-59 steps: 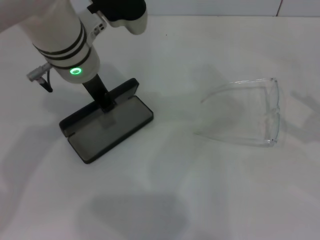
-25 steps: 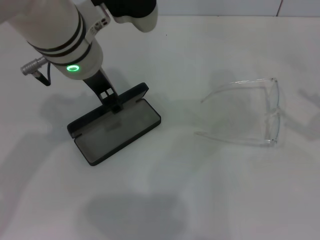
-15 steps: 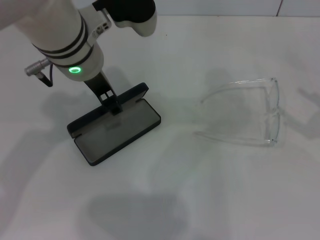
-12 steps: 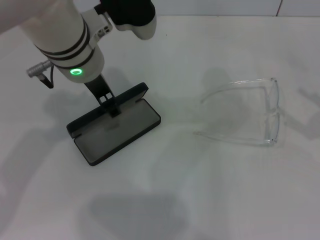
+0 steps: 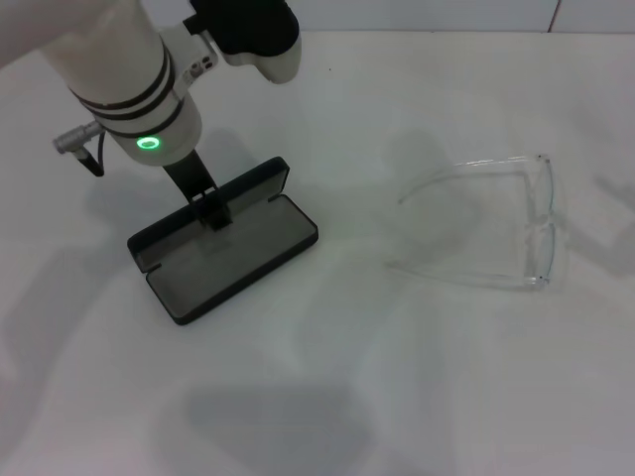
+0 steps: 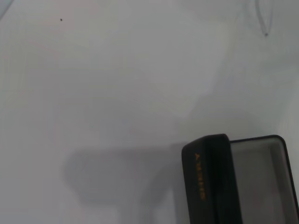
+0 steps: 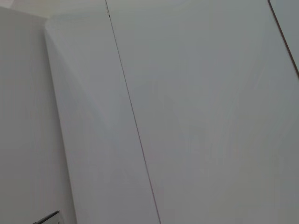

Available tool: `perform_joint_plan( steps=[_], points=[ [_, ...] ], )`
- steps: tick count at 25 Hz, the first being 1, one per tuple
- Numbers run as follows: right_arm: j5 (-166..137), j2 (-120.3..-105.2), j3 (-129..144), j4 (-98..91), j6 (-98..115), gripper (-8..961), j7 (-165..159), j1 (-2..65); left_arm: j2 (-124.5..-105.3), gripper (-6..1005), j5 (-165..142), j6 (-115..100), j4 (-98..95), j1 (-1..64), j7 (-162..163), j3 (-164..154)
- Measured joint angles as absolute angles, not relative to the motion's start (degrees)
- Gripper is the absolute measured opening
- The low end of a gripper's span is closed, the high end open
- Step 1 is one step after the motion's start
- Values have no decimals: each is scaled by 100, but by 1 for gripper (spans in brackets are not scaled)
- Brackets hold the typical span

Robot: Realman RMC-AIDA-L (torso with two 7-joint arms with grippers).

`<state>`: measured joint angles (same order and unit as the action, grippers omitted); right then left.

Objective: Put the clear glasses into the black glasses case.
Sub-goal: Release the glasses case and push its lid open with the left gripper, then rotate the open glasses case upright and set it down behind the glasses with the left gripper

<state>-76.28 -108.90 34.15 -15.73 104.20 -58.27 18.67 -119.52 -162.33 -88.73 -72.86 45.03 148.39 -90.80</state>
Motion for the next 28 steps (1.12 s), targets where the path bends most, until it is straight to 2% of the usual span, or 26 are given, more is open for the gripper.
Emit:
perform_joint_plan(
  steps=[11, 13, 22, 28],
  points=[
    [-7624, -10903, 3324, -1573, 10446, 831, -5827, 1814, -11970, 347, -16232, -8908, -7522, 4454, 14834, -9288],
    [-7621, -10909, 3260, -1573, 10439, 831, -5827, 1804, -11970, 205, -16237, -8873, -7818, 4364, 14832, -9457],
    [-7608, -10931, 3000, -1571, 10580, 829, -5826, 1636, -11968, 229, -16232, -8031, -8483, 4155, 14727, -10633],
    [-7548, -10934, 2959, -1571, 10717, 828, -5827, 1458, -11967, 245, -16243, -7445, -8069, 4423, 14615, -11001]
  ],
)
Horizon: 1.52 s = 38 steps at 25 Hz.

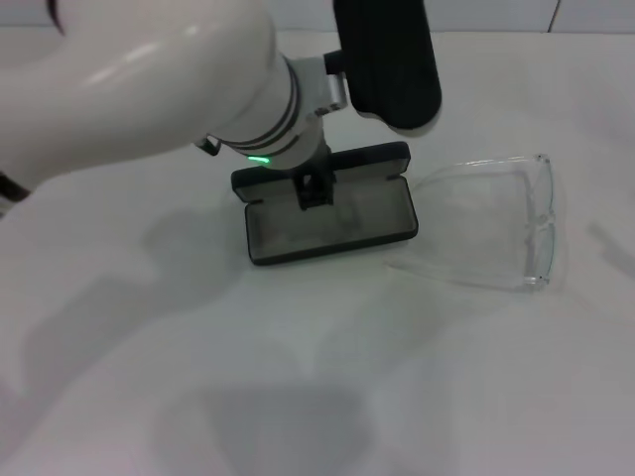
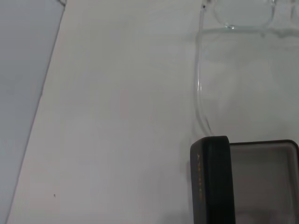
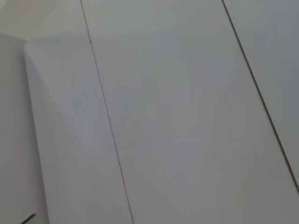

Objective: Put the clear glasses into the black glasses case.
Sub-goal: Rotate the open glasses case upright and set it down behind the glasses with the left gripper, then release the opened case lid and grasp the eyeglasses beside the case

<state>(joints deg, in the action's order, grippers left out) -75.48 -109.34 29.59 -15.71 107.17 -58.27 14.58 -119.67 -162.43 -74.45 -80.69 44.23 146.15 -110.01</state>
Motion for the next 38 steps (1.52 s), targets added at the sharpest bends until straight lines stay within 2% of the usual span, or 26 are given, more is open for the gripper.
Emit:
perform_joint_plan(
  steps=[9, 38],
  points=[
    [-7458, -10966, 2770, -1573, 10815, 825, -5827, 1221, -11965, 270, -16249, -6933, -7558, 4808, 14504, -11606],
    [-7400, -10986, 2672, -1573, 10963, 819, -5873, 1155, -11979, 349, -16250, -6838, -7765, 4796, 14161, -11773]
  ],
)
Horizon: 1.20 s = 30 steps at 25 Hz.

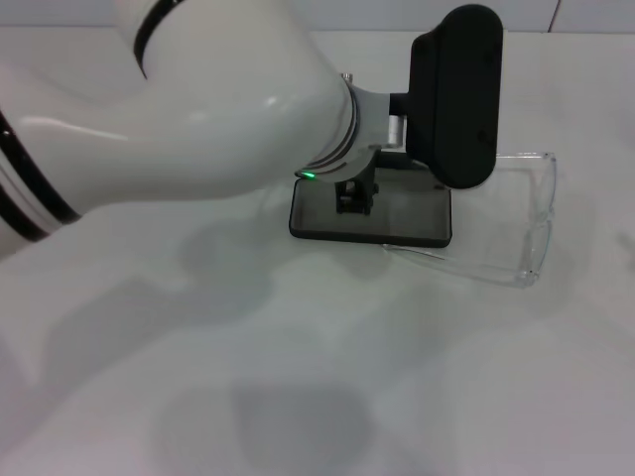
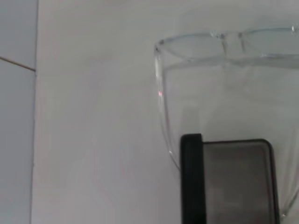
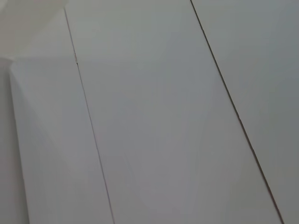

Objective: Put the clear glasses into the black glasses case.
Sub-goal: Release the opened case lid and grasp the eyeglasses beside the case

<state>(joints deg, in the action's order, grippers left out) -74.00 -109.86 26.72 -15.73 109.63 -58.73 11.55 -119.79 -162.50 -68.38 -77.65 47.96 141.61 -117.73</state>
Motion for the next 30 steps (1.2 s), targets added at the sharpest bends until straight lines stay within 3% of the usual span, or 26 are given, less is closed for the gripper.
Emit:
perform_joint_plan(
  steps=[5, 7, 14, 17, 25, 30],
  points=[
    [-7462, -10967, 2731, -1938, 10799, 818, -6575, 1206, -11985, 367, -16240, -7125, -8733, 4460, 14198, -11267],
    [-7622, -10983, 2830, -2365, 10468, 817, -7297, 1263, -12003, 437, -16211, -7015, -9236, 4182, 14198, -11019],
    [-9406, -11059, 3791, -5044, 9663, 813, -10292, 1800, -11990, 431, -14570, -5597, -10429, 3060, 14004, -9918],
    [-10307, -11076, 4005, -5964, 9677, 808, -11188, 2200, -11980, 429, -12585, -5377, -10385, 2648, 12928, -9278],
    [-12176, -11429, 4653, -7979, 9888, 795, -12855, 2707, -11965, 426, -8649, -6844, -9468, 1950, 10579, -7869],
    [-12563, -11462, 5128, -8601, 9989, 786, -13500, 2771, -11961, 424, -7242, -8150, -8345, 1817, 9785, -6940]
  ],
)
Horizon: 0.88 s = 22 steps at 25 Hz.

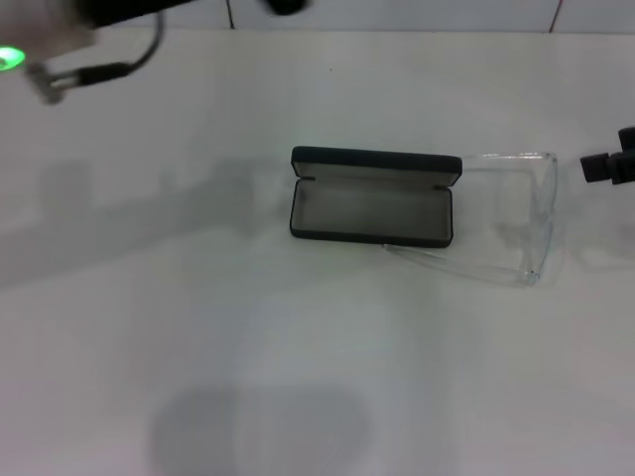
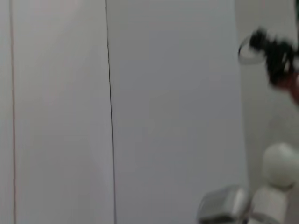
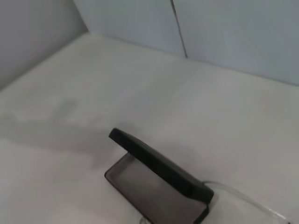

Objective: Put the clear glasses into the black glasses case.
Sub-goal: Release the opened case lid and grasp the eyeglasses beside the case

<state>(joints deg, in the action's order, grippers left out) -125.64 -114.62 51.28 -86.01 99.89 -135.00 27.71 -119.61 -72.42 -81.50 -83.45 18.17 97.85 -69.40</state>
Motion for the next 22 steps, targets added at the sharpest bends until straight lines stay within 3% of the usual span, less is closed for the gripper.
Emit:
perform_joint_plan(
  steps=[6, 14, 19, 21, 22],
  points=[
    [-13424, -11468, 5562, -9000, 10125, 775, -14274, 3126, -11927, 409, -7044, -9000, -6981, 2119, 9502, -6097],
    [-15062, -11485, 6332, -8893, 10189, 762, -15990, 4361, -11916, 354, -6902, -9434, -6074, 2115, 8964, -5334],
    [-15585, -11625, 6199, -7676, 10066, 753, -16293, 5056, -11734, 350, -6863, -9546, -5664, 2294, 8942, -5027],
    [-15556, -11628, 6120, -7277, 9930, 749, -16297, 5150, -11481, 348, -6731, -9548, -5281, 2458, 8755, -5169],
    [-15536, -11627, 6064, -6949, 9786, 748, -16297, 5229, -11481, 348, -6731, -9548, -5281, 2458, 8755, -5169]
  ],
)
